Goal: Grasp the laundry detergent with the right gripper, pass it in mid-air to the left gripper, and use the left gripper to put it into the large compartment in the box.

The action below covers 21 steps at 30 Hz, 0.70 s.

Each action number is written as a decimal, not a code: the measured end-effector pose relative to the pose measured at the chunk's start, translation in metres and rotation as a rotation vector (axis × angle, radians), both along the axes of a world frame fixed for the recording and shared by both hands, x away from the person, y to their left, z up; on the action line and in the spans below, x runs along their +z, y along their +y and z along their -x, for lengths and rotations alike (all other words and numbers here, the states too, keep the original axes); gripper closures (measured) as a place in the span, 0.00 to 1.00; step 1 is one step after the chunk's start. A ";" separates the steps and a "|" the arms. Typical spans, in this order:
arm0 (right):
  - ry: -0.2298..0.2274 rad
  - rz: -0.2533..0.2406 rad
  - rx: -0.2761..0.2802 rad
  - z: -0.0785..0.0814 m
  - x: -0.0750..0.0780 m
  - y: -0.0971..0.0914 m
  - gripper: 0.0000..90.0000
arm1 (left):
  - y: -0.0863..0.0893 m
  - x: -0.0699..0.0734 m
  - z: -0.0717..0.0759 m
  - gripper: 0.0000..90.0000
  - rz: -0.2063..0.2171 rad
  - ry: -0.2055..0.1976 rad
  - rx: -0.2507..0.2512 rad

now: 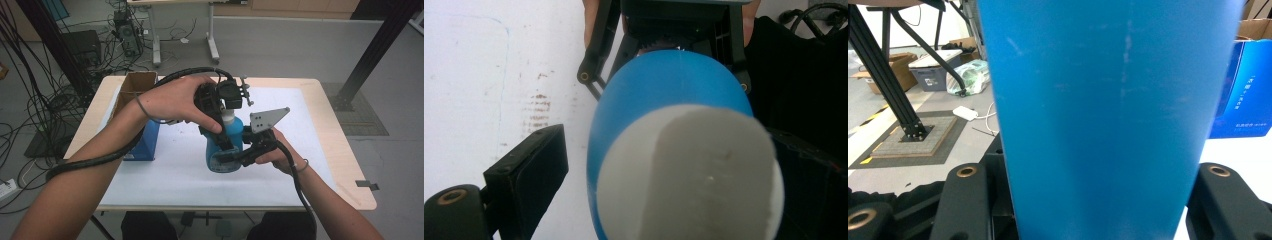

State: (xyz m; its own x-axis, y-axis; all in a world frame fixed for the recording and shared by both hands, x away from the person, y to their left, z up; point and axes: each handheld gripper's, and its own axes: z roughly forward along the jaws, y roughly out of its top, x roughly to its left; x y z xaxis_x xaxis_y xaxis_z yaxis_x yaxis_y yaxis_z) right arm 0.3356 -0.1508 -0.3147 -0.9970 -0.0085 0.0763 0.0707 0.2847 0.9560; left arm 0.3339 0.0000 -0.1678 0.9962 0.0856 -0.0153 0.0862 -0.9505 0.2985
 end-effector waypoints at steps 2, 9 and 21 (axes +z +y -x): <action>-0.001 0.001 0.000 0.000 0.000 0.000 0.48 | 0.000 0.000 0.000 0.10 -0.002 -0.001 -0.002; -0.004 0.001 0.000 0.001 0.001 0.000 0.48 | 0.001 0.002 0.002 0.10 0.002 -0.002 0.002; -0.007 0.001 -0.003 0.002 0.002 -0.001 0.48 | 0.000 0.002 0.004 0.10 -0.002 -0.007 0.003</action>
